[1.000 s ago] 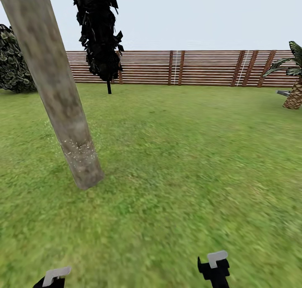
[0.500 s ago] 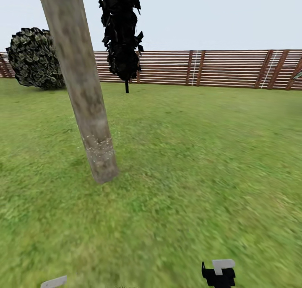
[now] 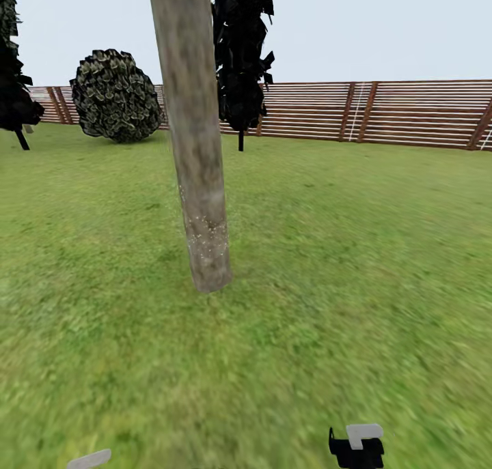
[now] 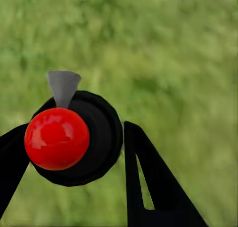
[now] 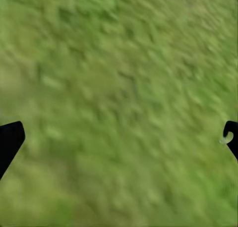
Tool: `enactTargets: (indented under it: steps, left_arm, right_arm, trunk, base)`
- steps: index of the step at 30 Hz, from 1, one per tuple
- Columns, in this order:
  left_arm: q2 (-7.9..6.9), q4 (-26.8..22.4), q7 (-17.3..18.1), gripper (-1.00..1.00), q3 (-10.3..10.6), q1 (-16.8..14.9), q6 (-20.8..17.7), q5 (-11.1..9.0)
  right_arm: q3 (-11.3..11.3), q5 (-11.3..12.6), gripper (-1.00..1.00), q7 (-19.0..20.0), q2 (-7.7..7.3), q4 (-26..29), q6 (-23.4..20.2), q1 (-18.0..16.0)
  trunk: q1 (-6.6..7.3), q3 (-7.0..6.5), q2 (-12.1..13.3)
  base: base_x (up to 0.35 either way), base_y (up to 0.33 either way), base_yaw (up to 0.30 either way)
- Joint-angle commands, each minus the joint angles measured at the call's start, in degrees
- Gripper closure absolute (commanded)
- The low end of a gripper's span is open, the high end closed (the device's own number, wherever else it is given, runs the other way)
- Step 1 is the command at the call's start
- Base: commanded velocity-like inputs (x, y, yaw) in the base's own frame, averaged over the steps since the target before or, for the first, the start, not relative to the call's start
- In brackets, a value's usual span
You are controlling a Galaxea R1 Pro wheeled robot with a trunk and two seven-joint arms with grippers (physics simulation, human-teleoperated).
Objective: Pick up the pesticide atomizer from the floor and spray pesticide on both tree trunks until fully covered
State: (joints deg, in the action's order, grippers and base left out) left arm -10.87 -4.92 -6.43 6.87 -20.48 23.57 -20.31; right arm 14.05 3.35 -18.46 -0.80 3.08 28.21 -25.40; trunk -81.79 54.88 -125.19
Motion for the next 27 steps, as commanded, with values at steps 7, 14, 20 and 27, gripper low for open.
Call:
enactTargets:
  steps: [7, 14, 20, 27]
  left_arm:
    - [0.01, 0.00, 0.01, 1.00, -0.01, 0.00, -0.01, 0.00]
    - [0.06, 0.00, 0.01, 1.00, -0.01, 0.00, -0.01, 0.08]
    - [-0.51, -0.09, 0.08, 1.00, -1.88, 0.05, 0.20, 0.17]
    - [-0.67, -0.10, 0.10, 1.00, -2.08, 1.69, 5.94, 0.26]
  right_arm:
    - [0.01, -0.01, -1.00, 0.00, 0.18, 0.00, 0.00, 0.00]
    - [0.01, -0.01, -1.00, 0.00, 0.26, 0.00, 0.01, 0.02]
    - [0.01, -0.01, -1.00, 0.00, 0.25, 0.00, 0.00, 0.00]
    - [0.01, -0.01, -1.00, 0.00, 0.25, 0.00, 0.00, 0.00]
  trunk:
    - [0.00, 0.00, 0.00]
    - [0.00, 0.00, 0.00]
    - [0.00, 0.00, 0.00]
    - [0.00, 0.00, 0.00]
  base:
    - [0.000, 0.305, 0.280]
    - [0.000, 0.150, 0.280]
    - [0.000, 0.001, 0.280]
    - [0.000, 0.000, 0.280]
